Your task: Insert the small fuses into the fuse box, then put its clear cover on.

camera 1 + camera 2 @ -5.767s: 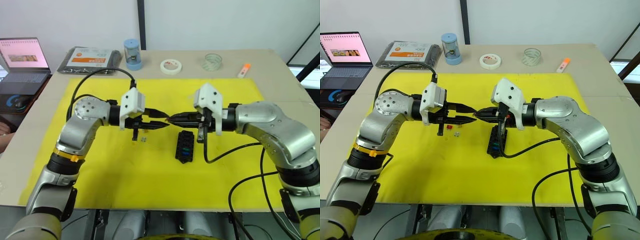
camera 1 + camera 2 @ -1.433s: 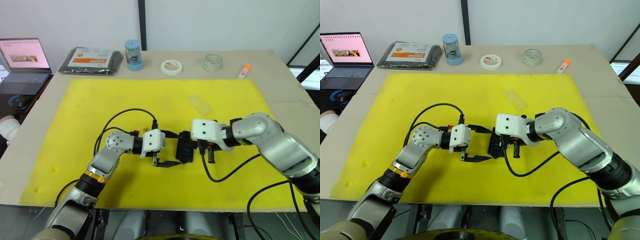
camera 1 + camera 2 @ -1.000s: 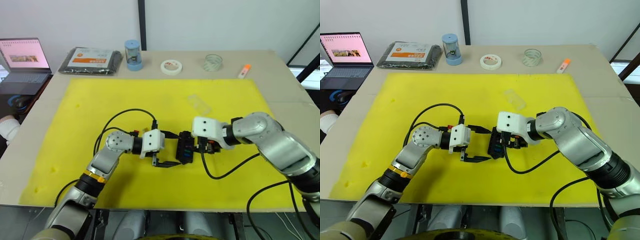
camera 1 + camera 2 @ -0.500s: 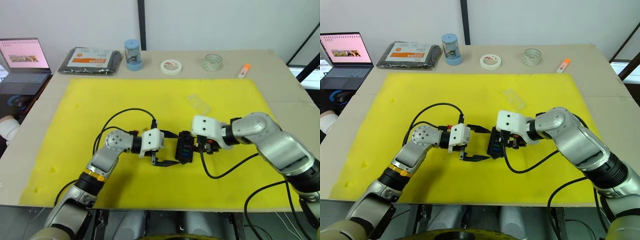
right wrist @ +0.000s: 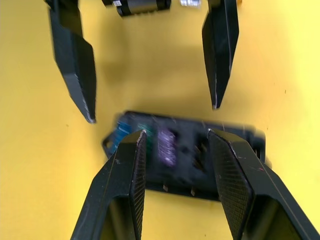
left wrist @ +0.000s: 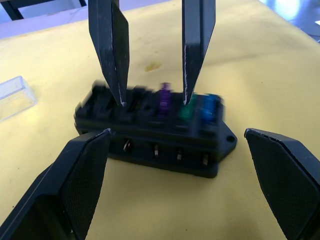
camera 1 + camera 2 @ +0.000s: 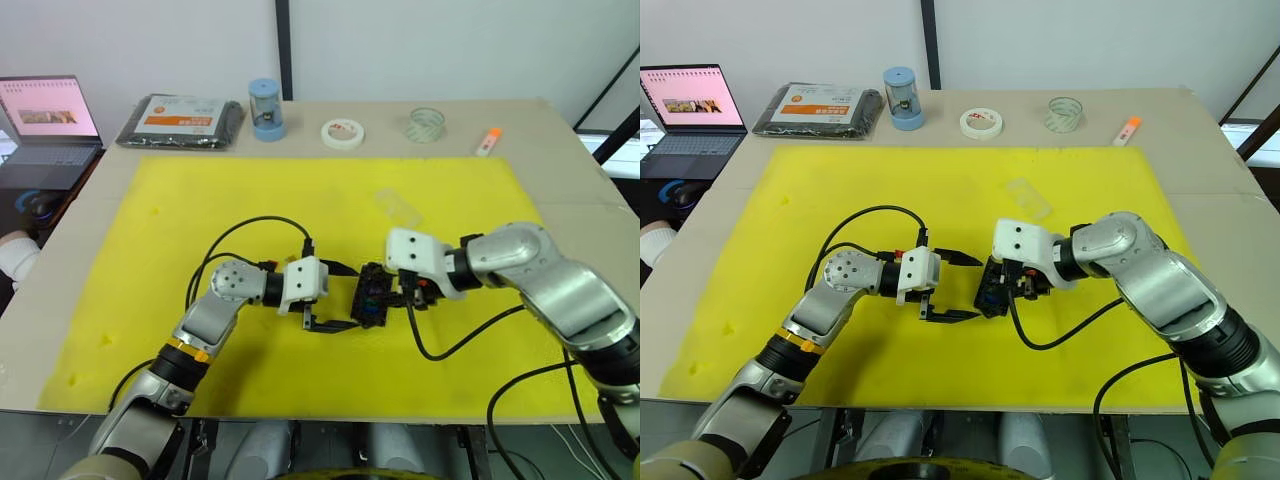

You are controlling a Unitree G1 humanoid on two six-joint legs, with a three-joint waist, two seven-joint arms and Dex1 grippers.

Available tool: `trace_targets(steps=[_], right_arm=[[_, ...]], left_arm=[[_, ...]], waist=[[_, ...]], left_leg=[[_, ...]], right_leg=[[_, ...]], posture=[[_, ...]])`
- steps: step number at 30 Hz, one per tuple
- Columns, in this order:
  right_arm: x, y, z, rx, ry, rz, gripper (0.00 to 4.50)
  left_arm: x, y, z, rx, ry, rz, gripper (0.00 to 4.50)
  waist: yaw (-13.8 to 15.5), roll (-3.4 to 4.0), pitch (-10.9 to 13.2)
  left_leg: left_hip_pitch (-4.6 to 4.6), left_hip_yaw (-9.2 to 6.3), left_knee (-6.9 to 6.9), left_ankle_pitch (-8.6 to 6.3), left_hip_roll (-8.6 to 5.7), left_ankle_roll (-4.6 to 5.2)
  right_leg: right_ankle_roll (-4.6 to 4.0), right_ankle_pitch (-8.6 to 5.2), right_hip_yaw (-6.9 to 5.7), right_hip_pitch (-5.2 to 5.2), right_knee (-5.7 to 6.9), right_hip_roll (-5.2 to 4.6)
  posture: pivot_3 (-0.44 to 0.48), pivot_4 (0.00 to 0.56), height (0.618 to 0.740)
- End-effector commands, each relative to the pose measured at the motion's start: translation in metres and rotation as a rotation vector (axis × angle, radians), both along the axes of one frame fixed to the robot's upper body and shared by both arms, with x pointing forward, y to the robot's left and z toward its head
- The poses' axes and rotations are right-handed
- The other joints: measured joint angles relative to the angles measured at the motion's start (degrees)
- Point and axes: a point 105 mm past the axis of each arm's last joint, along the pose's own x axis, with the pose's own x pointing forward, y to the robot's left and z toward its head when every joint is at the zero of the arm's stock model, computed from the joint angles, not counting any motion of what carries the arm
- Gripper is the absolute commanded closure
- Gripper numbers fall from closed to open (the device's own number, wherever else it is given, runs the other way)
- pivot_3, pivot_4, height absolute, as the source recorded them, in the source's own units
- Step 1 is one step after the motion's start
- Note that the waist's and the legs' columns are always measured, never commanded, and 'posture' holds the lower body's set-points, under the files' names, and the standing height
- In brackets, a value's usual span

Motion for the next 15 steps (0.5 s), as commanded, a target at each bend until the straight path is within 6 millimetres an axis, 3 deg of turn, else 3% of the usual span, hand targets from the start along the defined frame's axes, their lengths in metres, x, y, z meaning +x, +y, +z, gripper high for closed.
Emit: trace_targets(steps=[1, 12, 15], right_arm=[[0.0008, -0.0027, 0.0115, 0.019, -0.042, 0.008, 2.43], [-0.0039, -0.0066, 0.0164, 0.077, -0.067, 0.025, 2.43], [-0.0061, -0.0096, 0.0151, 0.091, -0.078, 0.032, 3.40]], left_arm=[[0.0035, -0.0005, 0.0134, -0.046, -0.029, 0.004, 0.00], [0.0048, -0.0037, 0.0160, -0.057, -0.038, 0.002, 0.00], [0.0056, -0.0058, 0.0173, -0.062, -0.041, 0.001, 0.00]], waist=[[0.0, 0.00, 0.0], [0.0, -0.01, 0.0], [0.0, -0.01, 0.0]], left_leg=[[0.00, 0.00, 0.00, 0.00, 0.00, 0.00], [-0.01, 0.00, 0.00, 0.00, -0.01, 0.00], [-0.01, 0.00, 0.00, 0.00, -0.01, 0.00]], right_leg=[[0.00, 0.00, 0.00, 0.00, 0.00, 0.00], [0.00, 0.00, 0.00, 0.00, 0.00, -0.01], [0.00, 0.00, 0.00, 0.01, -0.01, -0.01]], posture=[[0.000, 0.150, 0.740], [0.000, 0.150, 0.740], [0.000, 0.150, 0.740]])
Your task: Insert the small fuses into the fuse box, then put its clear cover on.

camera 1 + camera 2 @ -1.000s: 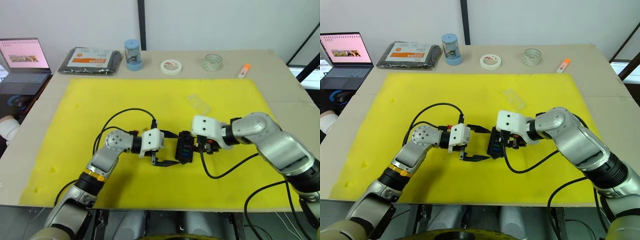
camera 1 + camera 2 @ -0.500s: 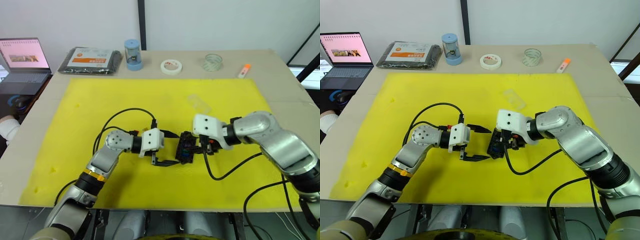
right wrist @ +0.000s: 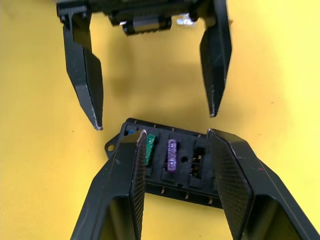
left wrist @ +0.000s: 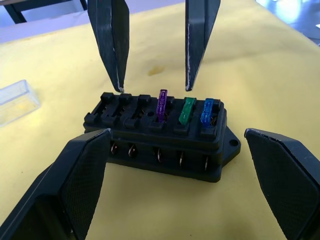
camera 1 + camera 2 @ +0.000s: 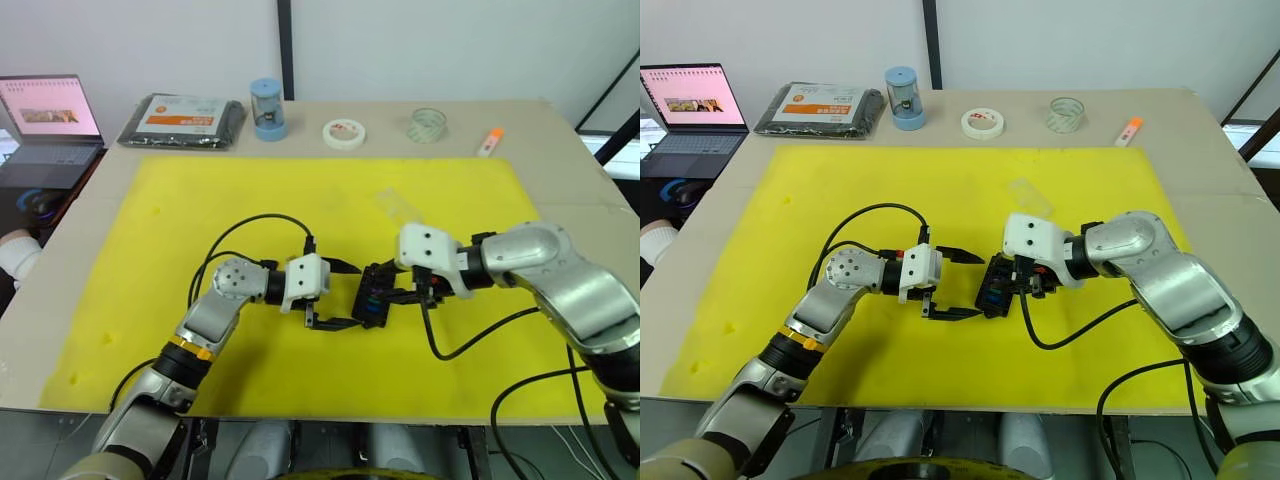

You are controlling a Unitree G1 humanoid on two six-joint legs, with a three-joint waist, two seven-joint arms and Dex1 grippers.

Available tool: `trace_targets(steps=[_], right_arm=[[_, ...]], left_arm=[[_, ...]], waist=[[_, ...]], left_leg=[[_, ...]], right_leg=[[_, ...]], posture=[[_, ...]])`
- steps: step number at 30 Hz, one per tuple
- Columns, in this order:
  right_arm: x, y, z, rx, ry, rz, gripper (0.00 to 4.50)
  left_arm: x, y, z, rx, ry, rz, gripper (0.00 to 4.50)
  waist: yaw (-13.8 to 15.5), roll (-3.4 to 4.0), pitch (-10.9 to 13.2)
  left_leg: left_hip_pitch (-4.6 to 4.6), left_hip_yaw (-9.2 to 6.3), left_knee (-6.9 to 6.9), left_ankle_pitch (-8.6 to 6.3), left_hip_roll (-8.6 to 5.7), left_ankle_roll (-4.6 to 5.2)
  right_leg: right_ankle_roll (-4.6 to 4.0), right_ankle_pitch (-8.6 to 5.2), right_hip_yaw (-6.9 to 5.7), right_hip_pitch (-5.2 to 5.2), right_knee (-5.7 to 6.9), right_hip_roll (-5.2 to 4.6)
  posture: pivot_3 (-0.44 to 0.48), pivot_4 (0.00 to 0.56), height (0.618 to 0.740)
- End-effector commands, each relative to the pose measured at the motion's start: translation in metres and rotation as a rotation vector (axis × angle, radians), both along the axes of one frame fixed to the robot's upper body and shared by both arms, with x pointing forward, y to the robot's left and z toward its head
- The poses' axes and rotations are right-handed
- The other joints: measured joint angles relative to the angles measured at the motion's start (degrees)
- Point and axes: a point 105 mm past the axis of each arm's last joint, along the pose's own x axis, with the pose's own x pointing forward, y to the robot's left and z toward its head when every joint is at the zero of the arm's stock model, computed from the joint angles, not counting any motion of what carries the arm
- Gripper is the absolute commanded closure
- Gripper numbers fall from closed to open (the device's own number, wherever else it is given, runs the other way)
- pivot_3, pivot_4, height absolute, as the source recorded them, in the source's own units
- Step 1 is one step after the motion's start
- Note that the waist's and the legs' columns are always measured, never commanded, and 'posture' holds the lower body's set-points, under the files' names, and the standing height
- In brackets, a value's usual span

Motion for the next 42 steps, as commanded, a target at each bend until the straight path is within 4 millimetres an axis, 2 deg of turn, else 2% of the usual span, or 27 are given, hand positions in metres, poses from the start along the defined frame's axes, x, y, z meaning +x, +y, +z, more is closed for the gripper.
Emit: trace_targets(steps=[1, 3, 4, 18, 42], right_arm=[[-0.002, -0.002, 0.011, 0.026, -0.060, 0.015, 3.71], [-0.002, -0.003, 0.009, 0.032, -0.061, 0.007, 4.42], [-0.001, -0.003, 0.009, 0.037, -0.061, 0.002, 4.47], [0.000, -0.002, -0.004, 0.044, -0.031, -0.032, 4.47], [0.007, -0.018, -0.044, -0.066, 0.064, -0.157, 4.47]], left_arm=[[0.004, -0.002, 0.013, -0.043, -0.036, 0.004, 0.00], [0.004, -0.002, 0.013, -0.044, -0.035, 0.005, 0.00], [0.004, -0.002, 0.013, -0.044, -0.034, 0.004, 0.00], [0.004, -0.001, 0.012, -0.038, -0.031, 0.005, 0.00], [0.005, 0.002, 0.012, -0.028, -0.025, 0.018, 0.00]], waist=[[0.0, 0.00, 0.0], [0.0, 0.00, 0.0], [-0.1, 0.00, 0.0], [0.0, 0.00, 0.0], [0.0, -0.05, -0.1]], left_leg=[[0.00, 0.00, 0.00, 0.00, 0.00, 0.00], [0.00, 0.00, 0.01, 0.00, 0.00, 0.00], [0.01, 0.00, 0.00, 0.00, 0.00, 0.00], [0.01, 0.00, 0.00, 0.00, 0.01, 0.00], [0.13, 0.00, 0.02, 0.00, 0.01, 0.00]], right_leg=[[0.00, 0.00, 0.00, 0.00, 0.00, 0.00], [0.00, 0.00, 0.00, 0.00, 0.01, 0.00], [0.00, 0.00, 0.00, 0.00, 0.01, 0.00], [0.00, 0.00, 0.00, 0.00, 0.01, 0.01], [0.00, 0.00, 0.00, 0.13, 0.01, 0.01]], posture=[[0.000, 0.150, 0.740], [0.000, 0.150, 0.740], [0.000, 0.150, 0.740], [0.000, 0.150, 0.740], [0.000, 0.150, 0.740]])
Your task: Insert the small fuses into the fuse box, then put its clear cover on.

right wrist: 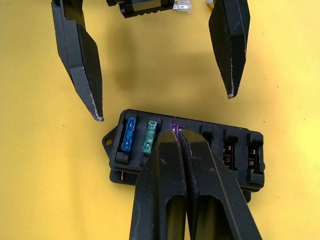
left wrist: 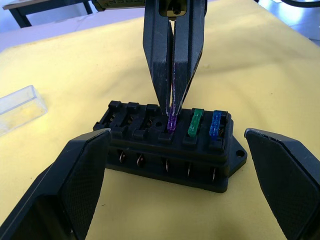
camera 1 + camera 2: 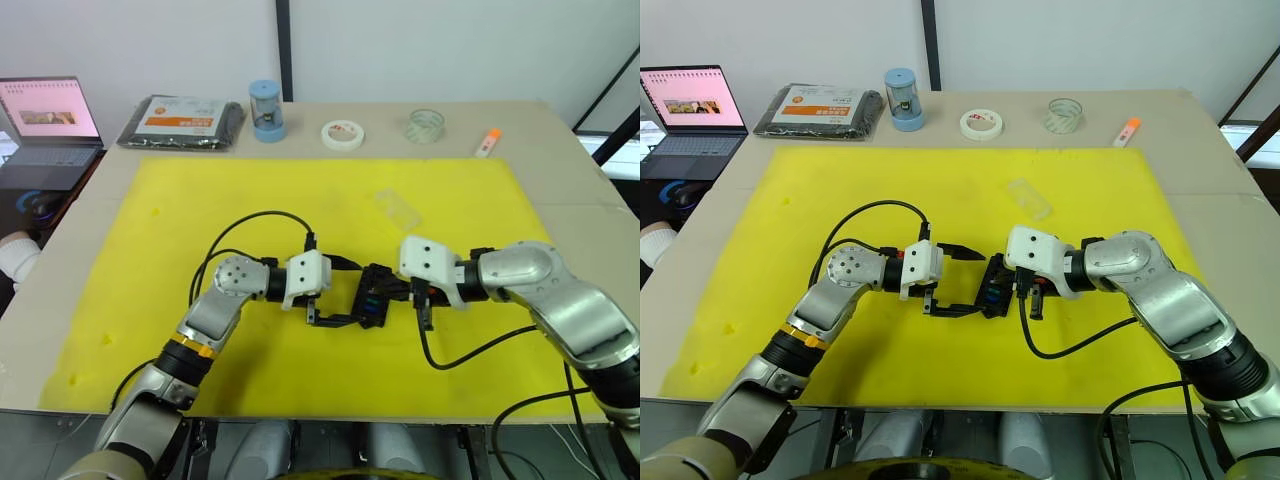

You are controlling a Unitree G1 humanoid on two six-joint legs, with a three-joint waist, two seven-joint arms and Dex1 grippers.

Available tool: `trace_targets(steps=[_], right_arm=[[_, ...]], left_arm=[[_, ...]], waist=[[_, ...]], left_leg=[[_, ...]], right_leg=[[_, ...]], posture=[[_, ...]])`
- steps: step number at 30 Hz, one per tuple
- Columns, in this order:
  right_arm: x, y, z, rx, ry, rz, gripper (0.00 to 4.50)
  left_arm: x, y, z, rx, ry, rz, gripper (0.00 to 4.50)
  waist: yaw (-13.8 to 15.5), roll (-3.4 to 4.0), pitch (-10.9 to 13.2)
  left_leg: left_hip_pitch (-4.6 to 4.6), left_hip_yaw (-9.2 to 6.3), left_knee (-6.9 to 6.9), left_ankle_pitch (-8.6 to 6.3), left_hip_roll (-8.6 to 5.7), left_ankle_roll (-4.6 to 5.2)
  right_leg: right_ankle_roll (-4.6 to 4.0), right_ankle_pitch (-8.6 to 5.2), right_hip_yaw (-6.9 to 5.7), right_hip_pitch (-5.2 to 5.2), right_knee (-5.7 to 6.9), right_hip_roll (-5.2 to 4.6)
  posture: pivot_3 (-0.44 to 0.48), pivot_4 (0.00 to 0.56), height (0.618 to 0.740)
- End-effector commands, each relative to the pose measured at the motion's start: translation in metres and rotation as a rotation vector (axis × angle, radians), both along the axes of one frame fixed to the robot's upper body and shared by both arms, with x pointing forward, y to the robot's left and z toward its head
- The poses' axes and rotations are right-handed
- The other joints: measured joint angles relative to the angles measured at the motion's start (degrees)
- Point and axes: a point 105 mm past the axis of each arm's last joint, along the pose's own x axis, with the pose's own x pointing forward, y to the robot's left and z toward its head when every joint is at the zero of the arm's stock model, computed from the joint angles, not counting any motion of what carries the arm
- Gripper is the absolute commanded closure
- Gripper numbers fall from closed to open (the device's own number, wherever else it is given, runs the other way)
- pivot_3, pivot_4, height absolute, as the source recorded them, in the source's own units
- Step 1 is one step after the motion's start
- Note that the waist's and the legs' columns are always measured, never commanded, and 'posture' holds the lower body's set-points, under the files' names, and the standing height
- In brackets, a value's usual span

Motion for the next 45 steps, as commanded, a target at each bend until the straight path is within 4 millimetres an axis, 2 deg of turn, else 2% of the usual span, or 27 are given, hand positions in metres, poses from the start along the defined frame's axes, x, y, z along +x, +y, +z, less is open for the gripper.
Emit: trace_targets(steps=[1, 16, 22, 29, 35, 38, 42, 45], right_arm=[[0.005, -0.015, -0.024, -0.063, 0.062, -0.092, 4.47], [0.004, -0.020, -0.029, -0.100, 0.050, -0.074, 4.47], [0.006, -0.019, -0.025, -0.086, 0.031, -0.069, 4.47], [0.009, -0.014, -0.002, -0.013, -0.041, -0.036, 4.47], [0.013, -0.011, 0.025, 0.065, -0.112, -0.034, 4.47], [0.012, -0.007, 0.042, 0.157, -0.145, -0.023, 4.47], [0.014, -0.008, 0.059, 0.238, -0.197, -0.039, 4.47], [0.017, -0.020, 0.074, 0.270, -0.274, -0.063, 4.47]], left_arm=[[0.003, 0.002, 0.011, -0.027, -0.028, 0.009, 0.00], [0.004, 0.004, 0.011, -0.023, -0.026, 0.015, 0.00], [0.004, 0.004, 0.010, -0.022, -0.026, 0.016, 0.00], [0.004, 0.006, 0.010, -0.020, -0.028, 0.016, 0.00], [0.004, 0.011, 0.012, -0.023, -0.029, 0.014, 0.00], [0.000, 0.016, 0.016, -0.039, -0.018, -0.002, 0.00], [-0.003, 0.034, 0.025, -0.041, -0.006, 0.010, 0.00], [0.009, 0.063, 0.038, -0.033, -0.018, 0.113, 0.00]], waist=[[0.0, 0.00, 0.0], [0.0, 0.00, -0.1], [0.0, 0.00, -0.1], [0.0, 0.01, -0.1], [0.0, 0.04, -0.1], [-0.1, 0.05, -0.1], [-0.1, 0.07, 0.0], [0.0, 0.08, 0.0]], left_leg=[[0.01, 0.00, 0.00, 0.00, 0.00, 0.00], [0.01, -0.01, 0.01, 0.00, -0.01, 0.00], [0.01, -0.01, 0.01, 0.00, -0.01, 0.00], [-0.01, -0.01, 0.01, 0.00, -0.01, 0.00], [-0.07, -0.01, 0.00, 0.00, -0.01, 0.00], [-0.06, -0.01, 0.00, 0.00, 0.01, 0.00], [-0.08, -0.02, -0.01, 0.00, 0.01, 0.00], [-0.10, -0.02, -0.01, 0.00, 0.01, 0.00]], right_leg=[[0.00, 0.00, 0.00, 0.01, 0.00, 0.00], [0.00, 0.00, -0.01, 0.03, -0.01, 0.00], [0.00, 0.00, -0.01, 0.03, -0.01, 0.00], [0.00, 0.00, -0.01, 0.01, -0.01, 0.00], [0.00, 0.00, -0.01, -0.06, 0.00, 0.00], [0.00, 0.00, 0.00, -0.07, 0.00, 0.01], [0.00, 0.00, 0.03, -0.09, 0.00, 0.00], [0.00, 0.00, 0.04, -0.11, 0.00, 0.00]], posture=[[0.000, 0.150, 0.740], [0.000, 0.150, 0.740], [0.000, 0.150, 0.740], [0.000, 0.150, 0.740], [0.000, 0.150, 0.740], [0.000, 0.150, 0.740], [0.000, 0.150, 0.740], [0.000, 0.150, 0.740]])
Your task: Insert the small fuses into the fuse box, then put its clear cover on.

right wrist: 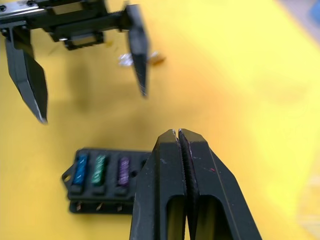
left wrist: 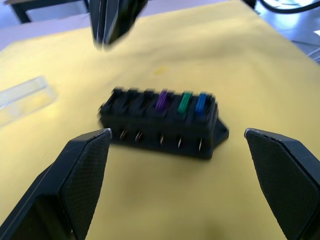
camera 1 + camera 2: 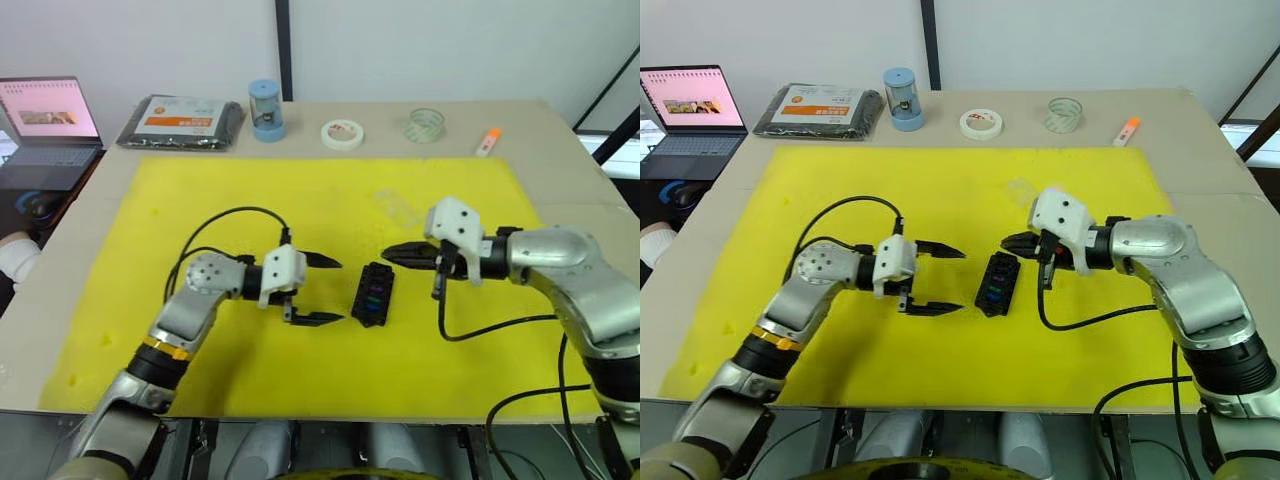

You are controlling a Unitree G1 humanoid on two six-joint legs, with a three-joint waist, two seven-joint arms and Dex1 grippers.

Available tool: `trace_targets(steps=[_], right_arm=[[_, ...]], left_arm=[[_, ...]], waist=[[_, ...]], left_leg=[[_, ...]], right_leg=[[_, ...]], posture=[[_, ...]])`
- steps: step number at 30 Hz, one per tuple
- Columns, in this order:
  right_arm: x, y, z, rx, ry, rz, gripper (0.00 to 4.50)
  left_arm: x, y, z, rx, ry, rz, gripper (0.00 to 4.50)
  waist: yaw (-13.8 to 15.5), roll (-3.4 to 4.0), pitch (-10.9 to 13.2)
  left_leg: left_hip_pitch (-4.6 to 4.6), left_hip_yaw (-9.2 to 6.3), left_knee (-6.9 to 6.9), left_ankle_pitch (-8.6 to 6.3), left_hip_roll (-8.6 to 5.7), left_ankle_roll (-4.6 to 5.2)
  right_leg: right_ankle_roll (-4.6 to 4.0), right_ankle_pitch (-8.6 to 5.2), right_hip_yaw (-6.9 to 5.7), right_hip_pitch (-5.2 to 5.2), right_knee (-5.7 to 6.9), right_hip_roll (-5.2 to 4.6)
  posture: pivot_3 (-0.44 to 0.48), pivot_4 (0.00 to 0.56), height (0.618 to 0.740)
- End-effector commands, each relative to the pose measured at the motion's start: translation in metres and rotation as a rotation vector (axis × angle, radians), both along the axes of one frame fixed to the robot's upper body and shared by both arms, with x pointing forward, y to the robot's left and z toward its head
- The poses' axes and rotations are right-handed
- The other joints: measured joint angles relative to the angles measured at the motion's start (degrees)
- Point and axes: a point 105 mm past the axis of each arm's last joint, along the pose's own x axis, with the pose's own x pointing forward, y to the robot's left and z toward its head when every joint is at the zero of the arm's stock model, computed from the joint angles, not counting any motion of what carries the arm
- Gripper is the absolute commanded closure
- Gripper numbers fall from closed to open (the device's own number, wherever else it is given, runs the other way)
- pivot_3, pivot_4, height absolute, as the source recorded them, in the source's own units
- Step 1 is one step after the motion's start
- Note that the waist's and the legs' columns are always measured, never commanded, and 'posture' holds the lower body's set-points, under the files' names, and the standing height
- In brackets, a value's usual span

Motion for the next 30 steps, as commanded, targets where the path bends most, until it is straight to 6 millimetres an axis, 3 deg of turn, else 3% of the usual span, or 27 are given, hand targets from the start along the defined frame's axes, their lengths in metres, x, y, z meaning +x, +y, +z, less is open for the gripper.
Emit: trace_targets(steps=[1, 6, 9, 14, 20, 27, 30], right_arm=[[0.001, -0.011, 0.029, 0.041, -0.142, -0.019, 4.27], [-0.001, -0.054, 0.033, 0.026, -0.225, -0.132, 2.82], [-0.004, -0.074, 0.024, 0.003, -0.241, -0.203, 1.74], [-0.009, -0.091, 0.020, 0.034, -0.253, -0.277, 0.03], [-0.010, -0.102, 0.016, 0.052, -0.271, -0.350, 0.03], [-0.004, -0.099, 0.018, 0.092, -0.290, -0.374, 0.03], [-0.002, -0.088, 0.020, 0.122, -0.277, -0.350, 0.03]], left_arm=[[0.013, 0.030, 0.028, -0.029, -0.044, 0.100, 0.00], [0.034, 0.088, 0.048, 0.007, -0.050, 0.334, 0.00], [0.039, 0.108, 0.052, 0.005, -0.053, 0.425, 0.00], [0.044, 0.136, 0.053, 0.015, -0.052, 0.541, 0.00], [0.046, 0.174, 0.047, 0.046, -0.053, 0.698, 0.00], [0.048, 0.183, 0.041, 0.061, -0.025, 0.778, 0.00], [0.049, 0.184, 0.041, 0.041, 0.022, 0.802, 0.00]], waist=[[0.0, 0.01, 0.0], [0.1, -0.03, 0.0], [0.1, 0.00, 0.1], [-0.2, 0.07, 0.1], [-0.2, 0.10, 0.1], [0.1, 0.12, 0.1], [0.0, 0.12, 0.1]], left_leg=[[0.00, 0.00, 0.00, 0.00, 0.00, 0.00], [-0.03, -0.03, -0.02, -0.01, -0.02, 0.02], [0.00, 0.00, -0.02, -0.02, -0.04, 0.03], [0.03, 0.02, -0.02, -0.01, 0.00, 0.02], [0.05, 0.03, -0.04, -0.01, 0.04, 0.02], [0.02, 0.02, -0.03, -0.01, 0.00, 0.02], [0.04, 0.02, -0.04, -0.01, 0.00, 0.02]], right_leg=[[0.00, 0.00, 0.00, -0.01, 0.01, 0.01], [0.01, 0.00, -0.04, 0.00, -0.01, 0.09], [0.01, 0.00, -0.04, 0.01, -0.01, 0.08], [0.01, 0.00, 0.00, 0.01, 0.02, 0.02], [0.00, 0.00, 0.08, 0.00, 0.03, 0.04], [0.00, 0.00, 0.07, 0.03, 0.00, -0.02], [0.00, 0.00, 0.07, 0.02, 0.01, -0.02]], posture=[[0.000, 0.150, 0.740], [0.000, 0.150, 0.740], [0.000, 0.150, 0.740], [0.000, 0.150, 0.740], [0.000, 0.150, 0.740], [0.000, 0.150, 0.740], [0.000, 0.150, 0.740]])
